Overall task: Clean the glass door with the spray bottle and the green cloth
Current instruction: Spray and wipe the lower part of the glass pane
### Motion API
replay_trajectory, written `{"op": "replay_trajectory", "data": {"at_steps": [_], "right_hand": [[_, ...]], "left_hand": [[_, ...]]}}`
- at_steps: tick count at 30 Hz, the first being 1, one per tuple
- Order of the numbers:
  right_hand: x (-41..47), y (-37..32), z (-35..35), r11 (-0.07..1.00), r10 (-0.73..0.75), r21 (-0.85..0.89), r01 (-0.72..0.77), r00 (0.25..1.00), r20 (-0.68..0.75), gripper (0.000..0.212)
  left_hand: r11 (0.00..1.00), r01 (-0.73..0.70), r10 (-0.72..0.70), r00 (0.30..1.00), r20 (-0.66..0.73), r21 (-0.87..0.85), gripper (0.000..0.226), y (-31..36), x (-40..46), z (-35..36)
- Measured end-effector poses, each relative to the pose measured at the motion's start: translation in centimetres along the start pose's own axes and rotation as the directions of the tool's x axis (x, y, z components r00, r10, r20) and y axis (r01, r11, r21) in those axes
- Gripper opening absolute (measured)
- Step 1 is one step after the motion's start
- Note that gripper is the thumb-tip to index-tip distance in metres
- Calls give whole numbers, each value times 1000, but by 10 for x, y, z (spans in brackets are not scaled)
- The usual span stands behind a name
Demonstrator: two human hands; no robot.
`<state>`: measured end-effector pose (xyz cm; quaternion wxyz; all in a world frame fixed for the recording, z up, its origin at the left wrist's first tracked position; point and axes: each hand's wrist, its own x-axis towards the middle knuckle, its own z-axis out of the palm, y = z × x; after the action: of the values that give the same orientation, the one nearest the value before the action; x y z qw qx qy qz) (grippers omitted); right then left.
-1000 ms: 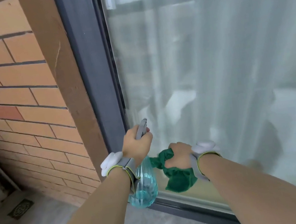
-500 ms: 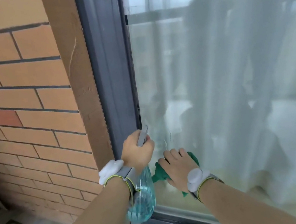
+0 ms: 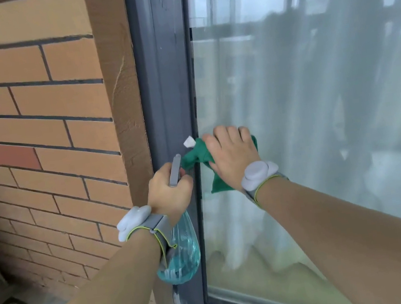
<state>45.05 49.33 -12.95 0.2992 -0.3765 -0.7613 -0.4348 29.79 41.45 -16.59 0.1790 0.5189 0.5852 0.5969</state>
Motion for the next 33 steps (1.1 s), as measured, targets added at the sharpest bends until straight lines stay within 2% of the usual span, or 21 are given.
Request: {"op": "replay_trajectory", "data": {"at_steps": [3,9,13,17,22,27,33], "right_hand": [[24,8,-11,997,70,-27,-72,996,-46,48],[18,4,-4,997,59,-40,-64,992,-109,60],[-13,1,5,998,-57,-39,54,996,-62,64],[-35,-1,13,977,-154,-143,156,988,26,77],[-5,10,5,949,-233,-214,233,972,27,67],[55,27,-24,979,-66,-192,65,998,3,70],[89,45,-48,988,64,-138,-67,998,-24,69]], "left_hand": [[1000,-1,1,1000,-8,3,12,-1,1,-2],[1000,-2,1,1000,27,26,20,0,-3,1],[999,16,-15,1000,-8,40,10,-11,-3,-2],[999,31,-31,1000,-7,41,30,-10,-7,-4],[998,28,-28,1000,9,60,25,-2,-9,-4],[999,19,-20,999,34,35,14,10,-9,2],[999,37,-37,997,62,-9,22,5,-15,15]]}}
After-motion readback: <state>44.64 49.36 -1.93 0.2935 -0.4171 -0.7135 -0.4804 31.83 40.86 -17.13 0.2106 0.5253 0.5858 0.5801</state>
